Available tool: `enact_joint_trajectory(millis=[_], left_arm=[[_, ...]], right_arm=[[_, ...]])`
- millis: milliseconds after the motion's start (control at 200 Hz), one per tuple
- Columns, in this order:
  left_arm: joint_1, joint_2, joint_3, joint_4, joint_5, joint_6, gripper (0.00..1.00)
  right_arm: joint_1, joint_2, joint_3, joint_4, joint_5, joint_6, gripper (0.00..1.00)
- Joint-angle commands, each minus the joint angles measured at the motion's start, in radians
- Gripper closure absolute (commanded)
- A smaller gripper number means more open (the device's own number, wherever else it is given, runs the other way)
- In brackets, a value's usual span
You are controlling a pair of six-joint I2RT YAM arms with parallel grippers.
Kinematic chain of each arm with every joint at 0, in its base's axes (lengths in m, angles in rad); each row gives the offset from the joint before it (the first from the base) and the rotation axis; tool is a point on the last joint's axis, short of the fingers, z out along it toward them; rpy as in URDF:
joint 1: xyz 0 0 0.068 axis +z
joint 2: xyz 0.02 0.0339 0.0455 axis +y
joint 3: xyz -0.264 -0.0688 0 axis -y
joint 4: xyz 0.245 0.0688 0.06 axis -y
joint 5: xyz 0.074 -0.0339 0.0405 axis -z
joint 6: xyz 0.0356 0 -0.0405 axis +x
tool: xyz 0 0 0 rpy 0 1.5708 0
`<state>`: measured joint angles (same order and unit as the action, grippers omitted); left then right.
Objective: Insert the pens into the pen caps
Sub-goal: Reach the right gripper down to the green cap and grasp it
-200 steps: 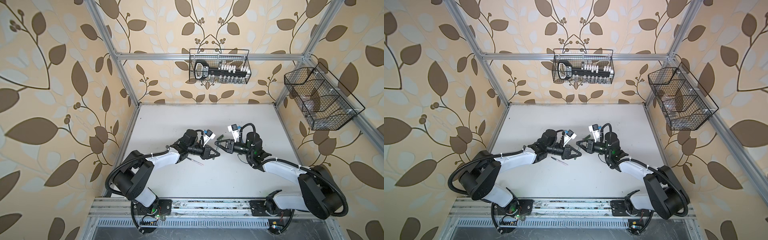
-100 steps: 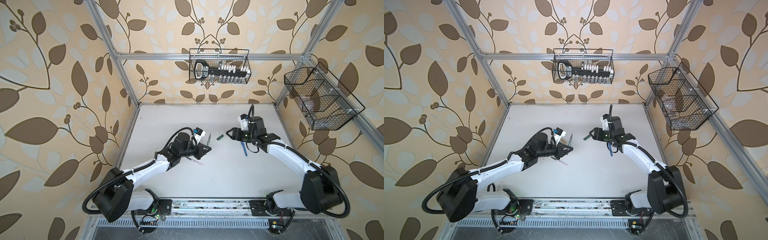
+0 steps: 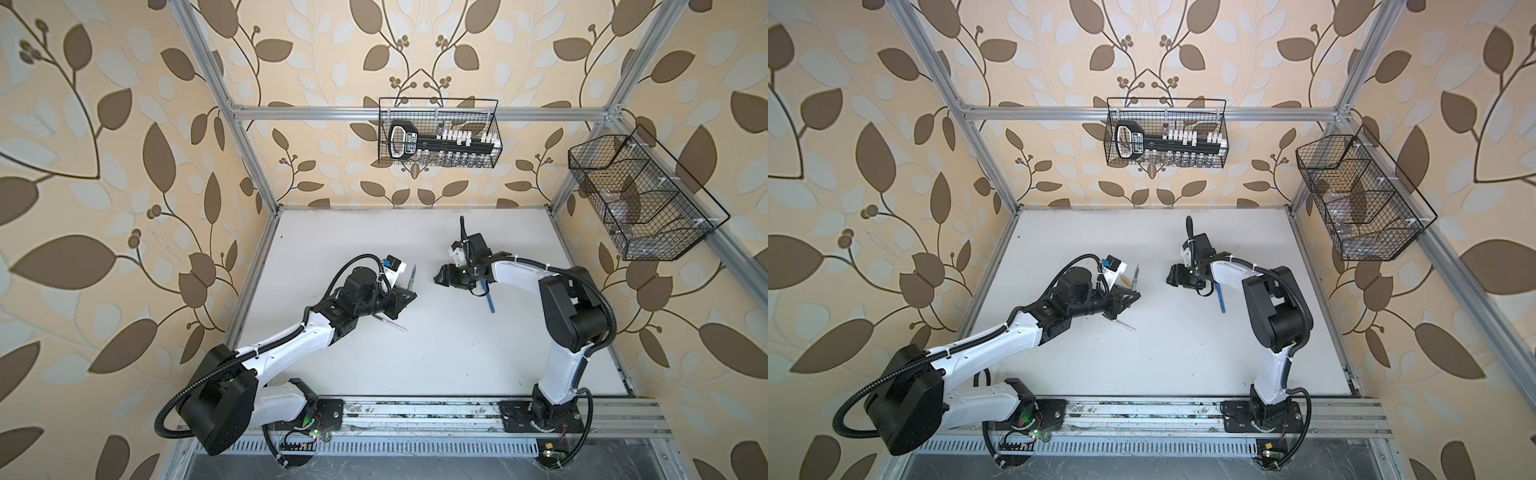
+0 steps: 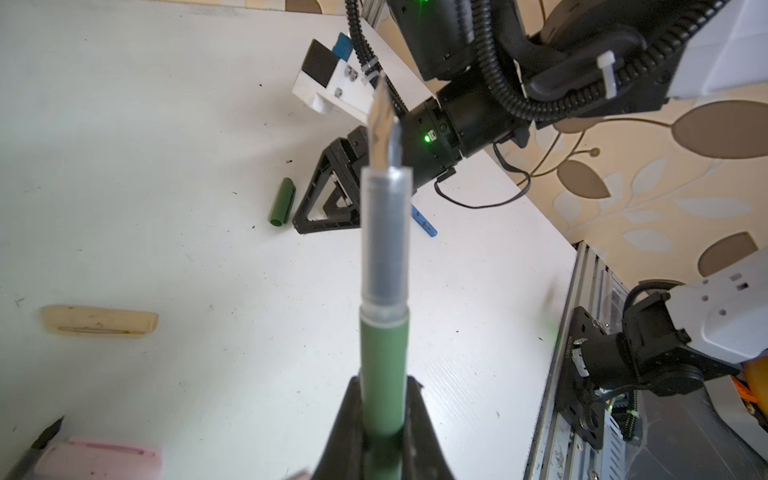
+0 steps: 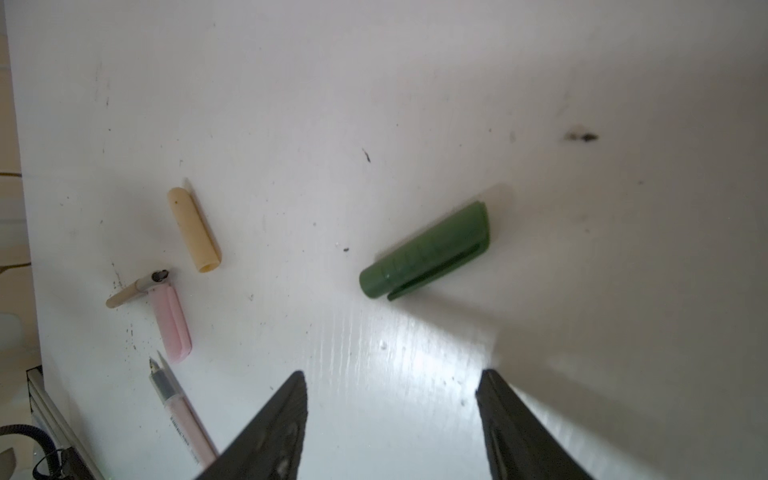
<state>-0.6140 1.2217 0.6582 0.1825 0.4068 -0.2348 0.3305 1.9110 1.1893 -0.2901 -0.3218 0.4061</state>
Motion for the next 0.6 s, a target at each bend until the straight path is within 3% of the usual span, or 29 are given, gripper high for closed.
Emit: enact_joint_trajectory(millis=[0,600], left_arm=[[0.005,-0.013,0.005,0.002,-0.025,0.034,1.00],[0.004,0.011,0.018,-0.024,-0.037,0.052,0.99]], right_arm=[[-0.002,0.057,0.048,0.020,-0.018,-0.016,0.34],[0.038,0.211,0.249,-0.034,-0.099,-0.102,0.35]])
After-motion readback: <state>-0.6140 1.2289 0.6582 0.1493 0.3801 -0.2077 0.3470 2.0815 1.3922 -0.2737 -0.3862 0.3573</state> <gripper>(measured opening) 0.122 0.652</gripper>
